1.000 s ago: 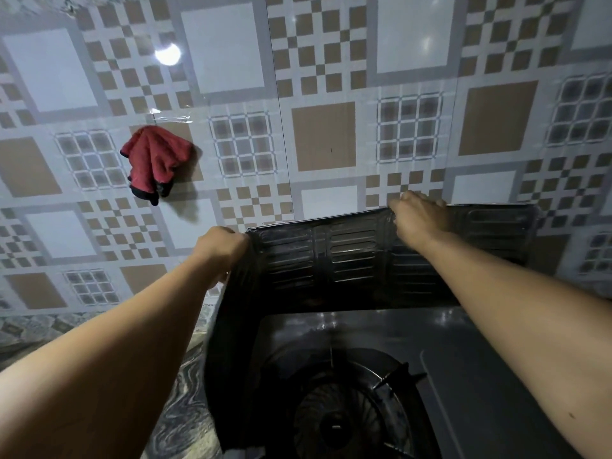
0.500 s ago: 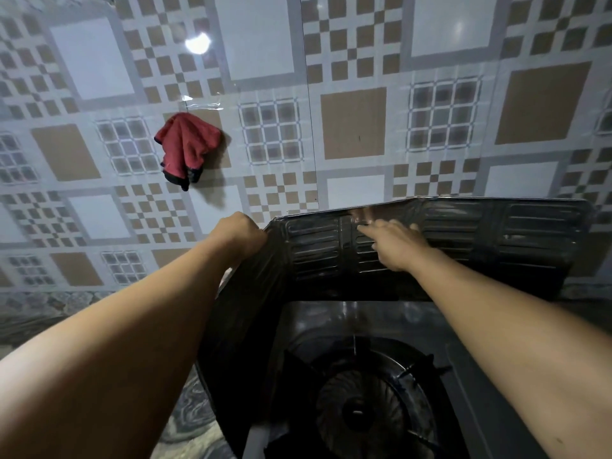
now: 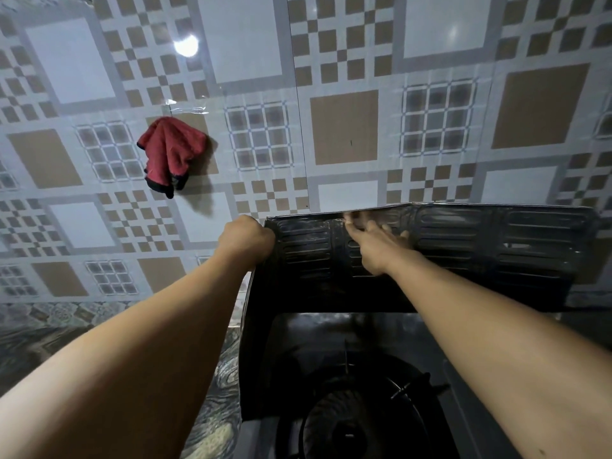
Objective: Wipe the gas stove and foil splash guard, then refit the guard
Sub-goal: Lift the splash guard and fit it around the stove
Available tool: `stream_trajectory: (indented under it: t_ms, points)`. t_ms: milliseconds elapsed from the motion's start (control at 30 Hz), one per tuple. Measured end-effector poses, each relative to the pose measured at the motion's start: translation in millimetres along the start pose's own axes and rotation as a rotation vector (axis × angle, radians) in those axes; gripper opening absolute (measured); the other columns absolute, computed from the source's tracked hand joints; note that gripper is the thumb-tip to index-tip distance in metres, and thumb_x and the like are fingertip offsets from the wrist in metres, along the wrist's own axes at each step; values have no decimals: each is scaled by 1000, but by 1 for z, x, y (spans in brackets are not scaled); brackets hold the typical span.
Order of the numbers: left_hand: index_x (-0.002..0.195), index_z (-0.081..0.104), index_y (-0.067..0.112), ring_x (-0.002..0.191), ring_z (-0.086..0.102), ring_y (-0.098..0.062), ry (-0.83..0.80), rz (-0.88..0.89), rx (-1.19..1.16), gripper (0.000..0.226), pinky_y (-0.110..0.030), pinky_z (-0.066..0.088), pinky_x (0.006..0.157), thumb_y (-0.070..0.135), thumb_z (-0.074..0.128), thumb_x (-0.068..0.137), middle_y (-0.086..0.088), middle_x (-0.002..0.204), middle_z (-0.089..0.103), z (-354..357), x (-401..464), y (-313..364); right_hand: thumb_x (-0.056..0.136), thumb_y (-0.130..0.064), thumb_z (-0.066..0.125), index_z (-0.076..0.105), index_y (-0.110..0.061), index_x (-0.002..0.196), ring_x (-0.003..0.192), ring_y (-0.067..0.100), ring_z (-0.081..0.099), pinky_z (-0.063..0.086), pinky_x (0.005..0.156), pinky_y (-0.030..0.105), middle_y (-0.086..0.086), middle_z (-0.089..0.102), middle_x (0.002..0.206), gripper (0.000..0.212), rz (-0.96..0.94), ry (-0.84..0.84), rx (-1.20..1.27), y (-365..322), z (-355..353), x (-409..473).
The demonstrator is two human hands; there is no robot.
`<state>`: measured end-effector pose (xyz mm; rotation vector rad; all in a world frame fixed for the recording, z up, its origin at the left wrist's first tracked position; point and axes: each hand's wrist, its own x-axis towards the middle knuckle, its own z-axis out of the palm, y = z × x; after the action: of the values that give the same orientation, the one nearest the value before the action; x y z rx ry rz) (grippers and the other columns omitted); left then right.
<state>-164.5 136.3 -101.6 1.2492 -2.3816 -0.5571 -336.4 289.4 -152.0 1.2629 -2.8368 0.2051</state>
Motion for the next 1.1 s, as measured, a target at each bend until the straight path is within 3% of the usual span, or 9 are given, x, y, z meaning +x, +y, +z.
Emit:
stream_trajectory:
  t_ms: [100,233,400,567,667,800,1100]
  points:
    - [100,64,-3,86,63,-36,-22,-8,-49,33,-34,52,69,23,49,86,-21,100,66,-1,1,1,81,13,48,-13,-49,148,148,37,6,10,111,66,-1,-16,163,109,9,-10,26,0,2,-1]
    - [96,65,-4,65,54,-24,-37,-37,-124,28,-30,38,47,17,50,87,-18,92,64,-3,0,-2,83,10,48,-17,-50,146,149,36,6,11,112,64,-1,-16,163,108,18,-16,85,-2,8,-2]
    - [96,67,-3,85,60,-33,-40,-34,-128,26,-32,44,68,14,51,86,-20,99,67,-3,7,-1,85,9,49,-14,-48,148,149,35,2,9,113,65,-1,-18,162,106,25,-11,93,-12,6,2]
    - [91,68,-3,79,59,-32,-86,-31,-102,25,-32,44,65,14,52,85,-20,94,68,-7,11,-4,84,9,49,-18,-49,146,149,37,0,9,113,66,0,-21,161,108,40,-17,90,-13,5,3]
    - [93,68,-6,76,58,-33,-109,-28,-110,28,-33,46,65,16,53,88,-25,99,69,-11,11,-7,85,5,49,-17,-49,147,149,36,7,10,112,64,0,-18,162,105,38,-15,96,-15,6,1]
    - [97,68,-5,92,63,-34,-126,-21,-59,31,-35,46,72,22,54,91,-21,102,67,-12,10,-10,85,7,47,-13,-50,147,147,36,12,11,113,65,3,-6,164,104,26,-13,87,-17,6,-2]
    - [99,68,2,85,63,-30,-64,-35,16,34,-34,48,72,32,61,87,-12,92,67,-21,5,-10,88,3,46,10,-41,152,140,32,26,19,109,61,9,24,155,86,3,4,31,-13,3,-11]
